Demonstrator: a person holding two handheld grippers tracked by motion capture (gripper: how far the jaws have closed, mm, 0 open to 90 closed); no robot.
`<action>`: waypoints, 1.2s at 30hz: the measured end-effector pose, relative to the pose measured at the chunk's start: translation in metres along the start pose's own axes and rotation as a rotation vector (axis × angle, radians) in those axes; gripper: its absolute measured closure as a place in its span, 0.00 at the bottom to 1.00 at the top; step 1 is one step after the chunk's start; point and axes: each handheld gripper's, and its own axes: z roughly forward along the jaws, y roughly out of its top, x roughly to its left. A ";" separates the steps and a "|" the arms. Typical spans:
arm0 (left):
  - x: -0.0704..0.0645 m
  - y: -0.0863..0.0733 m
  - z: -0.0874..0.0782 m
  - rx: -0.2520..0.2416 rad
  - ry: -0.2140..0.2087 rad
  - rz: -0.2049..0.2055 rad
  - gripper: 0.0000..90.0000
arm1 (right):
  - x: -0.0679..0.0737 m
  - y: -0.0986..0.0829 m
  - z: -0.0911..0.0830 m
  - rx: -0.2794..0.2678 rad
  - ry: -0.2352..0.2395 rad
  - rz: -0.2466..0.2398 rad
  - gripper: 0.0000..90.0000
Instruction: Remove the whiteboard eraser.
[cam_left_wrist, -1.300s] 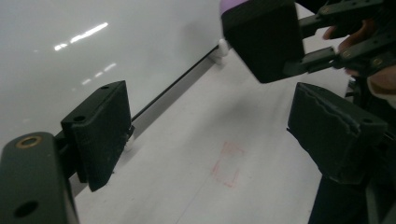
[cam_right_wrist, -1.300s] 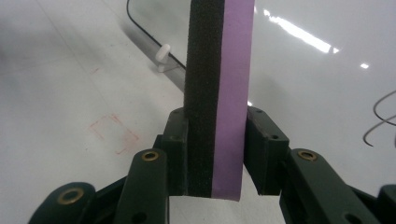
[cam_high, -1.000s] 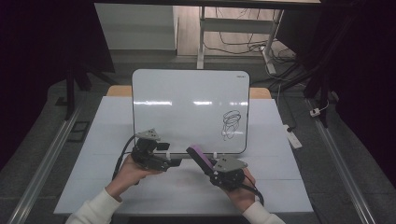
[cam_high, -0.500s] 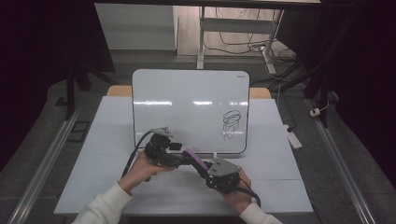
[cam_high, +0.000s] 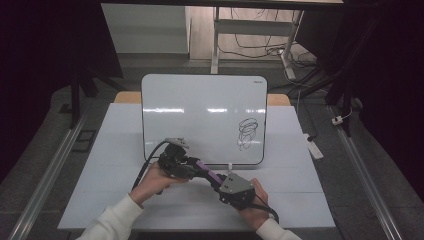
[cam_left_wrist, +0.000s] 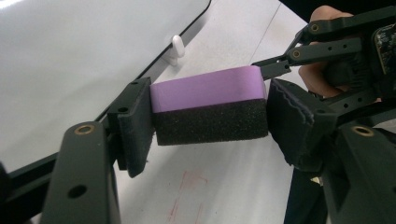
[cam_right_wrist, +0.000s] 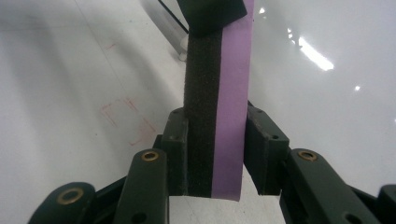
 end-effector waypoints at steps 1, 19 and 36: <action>0.000 0.000 0.000 0.003 0.001 0.001 0.40 | 0.000 0.000 0.000 0.002 -0.001 -0.005 0.70; -0.006 -0.002 -0.005 -0.015 0.019 0.057 0.42 | -0.012 0.000 -0.006 -0.042 0.091 0.102 0.49; -0.014 -0.005 -0.008 -0.002 -0.007 0.194 0.42 | -0.050 -0.006 -0.021 -0.109 0.338 0.302 0.34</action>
